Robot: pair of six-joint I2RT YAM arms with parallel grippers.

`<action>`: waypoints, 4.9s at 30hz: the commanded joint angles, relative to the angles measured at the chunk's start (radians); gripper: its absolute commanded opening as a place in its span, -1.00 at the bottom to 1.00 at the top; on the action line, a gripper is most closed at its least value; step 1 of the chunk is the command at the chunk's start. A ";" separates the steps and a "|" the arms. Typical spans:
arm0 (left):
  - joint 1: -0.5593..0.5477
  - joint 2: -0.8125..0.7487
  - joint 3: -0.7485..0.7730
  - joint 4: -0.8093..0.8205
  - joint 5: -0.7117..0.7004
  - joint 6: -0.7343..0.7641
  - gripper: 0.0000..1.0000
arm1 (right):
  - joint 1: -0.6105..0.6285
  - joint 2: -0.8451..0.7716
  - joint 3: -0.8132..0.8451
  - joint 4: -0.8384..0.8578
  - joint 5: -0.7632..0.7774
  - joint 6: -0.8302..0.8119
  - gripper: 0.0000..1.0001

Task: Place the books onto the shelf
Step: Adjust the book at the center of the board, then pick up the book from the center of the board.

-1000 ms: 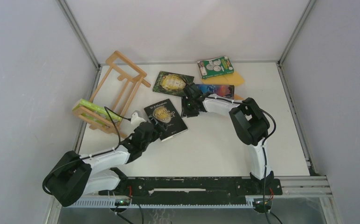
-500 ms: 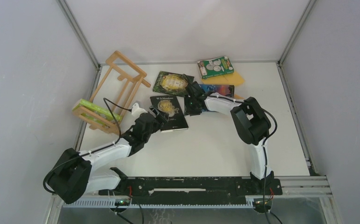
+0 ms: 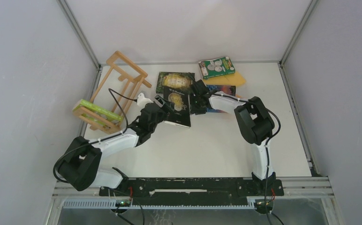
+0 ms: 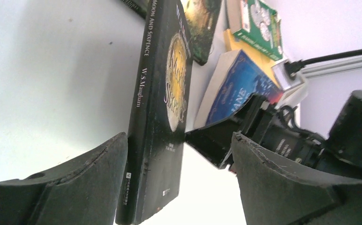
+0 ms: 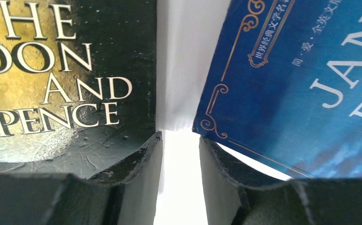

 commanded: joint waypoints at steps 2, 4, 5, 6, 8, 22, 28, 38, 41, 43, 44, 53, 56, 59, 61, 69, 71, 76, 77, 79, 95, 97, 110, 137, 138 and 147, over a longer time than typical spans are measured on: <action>-0.024 0.059 0.128 0.167 0.197 -0.048 0.65 | 0.017 0.029 -0.029 -0.088 -0.065 -0.010 -0.10; -0.023 0.077 0.146 0.172 0.210 -0.050 0.66 | 0.016 0.030 -0.029 -0.087 -0.066 -0.012 -0.10; -0.023 0.082 0.153 0.176 0.215 -0.052 0.66 | 0.015 0.030 -0.027 -0.086 -0.067 -0.010 -0.10; -0.024 0.087 0.158 0.181 0.219 -0.054 0.66 | 0.012 0.032 -0.026 -0.085 -0.068 -0.010 -0.10; -0.029 0.093 0.165 0.186 0.229 -0.055 0.66 | 0.012 0.035 -0.023 -0.085 -0.070 -0.010 -0.09; -0.048 0.140 0.177 0.186 0.306 -0.048 0.66 | -0.003 0.034 -0.027 -0.077 -0.073 0.007 -0.10; -0.049 0.183 0.278 0.024 0.337 0.034 0.59 | -0.015 0.018 -0.054 -0.067 -0.070 0.010 -0.09; -0.100 0.251 0.480 -0.299 0.201 0.218 0.39 | -0.038 -0.004 -0.089 -0.042 -0.080 0.010 -0.10; -0.122 0.294 0.560 -0.418 0.160 0.257 0.34 | -0.039 -0.006 -0.091 -0.036 -0.085 0.011 -0.11; -0.128 0.312 0.592 -0.460 0.134 0.273 0.32 | -0.042 -0.008 -0.092 -0.031 -0.090 0.015 -0.11; -0.130 0.318 0.603 -0.479 0.113 0.277 0.31 | -0.044 -0.009 -0.094 -0.029 -0.091 0.017 -0.11; -0.130 0.380 0.757 -0.634 0.010 0.377 0.22 | -0.062 -0.021 -0.096 -0.018 -0.104 0.028 -0.12; -0.130 0.398 0.796 -0.665 -0.010 0.405 0.17 | -0.064 -0.021 -0.095 -0.017 -0.106 0.032 -0.12; -0.130 0.416 0.829 -0.684 -0.019 0.431 0.09 | -0.066 -0.020 -0.096 -0.016 -0.106 0.035 -0.13; -0.130 0.430 0.853 -0.697 -0.023 0.447 0.02 | -0.067 -0.020 -0.096 -0.016 -0.107 0.035 -0.13; -0.130 0.497 0.929 -0.746 -0.015 0.473 -0.08 | -0.073 -0.029 -0.096 -0.025 -0.102 0.034 -0.13; -0.130 0.514 0.947 -0.752 -0.016 0.480 -0.09 | -0.076 -0.033 -0.099 -0.024 -0.102 0.034 -0.13; -0.131 0.574 1.020 -0.801 -0.018 0.506 -0.15 | -0.078 -0.040 -0.114 -0.020 -0.102 0.038 -0.14; -0.131 0.576 1.021 -0.802 -0.020 0.506 -0.19 | -0.079 -0.042 -0.118 -0.018 -0.102 0.039 -0.14; -0.130 0.577 1.014 -0.801 -0.024 0.503 -0.32 | -0.081 -0.046 -0.124 -0.015 -0.103 0.041 -0.14; -0.131 0.495 0.934 -0.760 -0.032 0.437 0.16 | -0.098 -0.110 -0.167 -0.014 -0.088 0.049 -0.06; -0.130 0.484 0.933 -0.758 -0.033 0.432 0.18 | -0.101 -0.125 -0.177 -0.014 -0.086 0.047 -0.03; -0.134 0.305 0.869 -0.775 -0.098 0.403 0.35 | -0.105 -0.266 -0.190 -0.038 -0.047 0.056 0.02; -0.139 -0.349 0.549 -0.991 -0.511 0.163 0.47 | 0.073 -0.276 0.293 -0.345 0.181 -0.013 0.07; -0.140 -0.362 0.542 -0.998 -0.520 0.155 0.47 | 0.075 -0.258 0.312 -0.355 0.183 -0.017 0.08; -0.139 -0.431 0.503 -1.039 -0.591 0.131 0.47 | 0.085 -0.125 0.461 -0.437 0.231 -0.055 0.10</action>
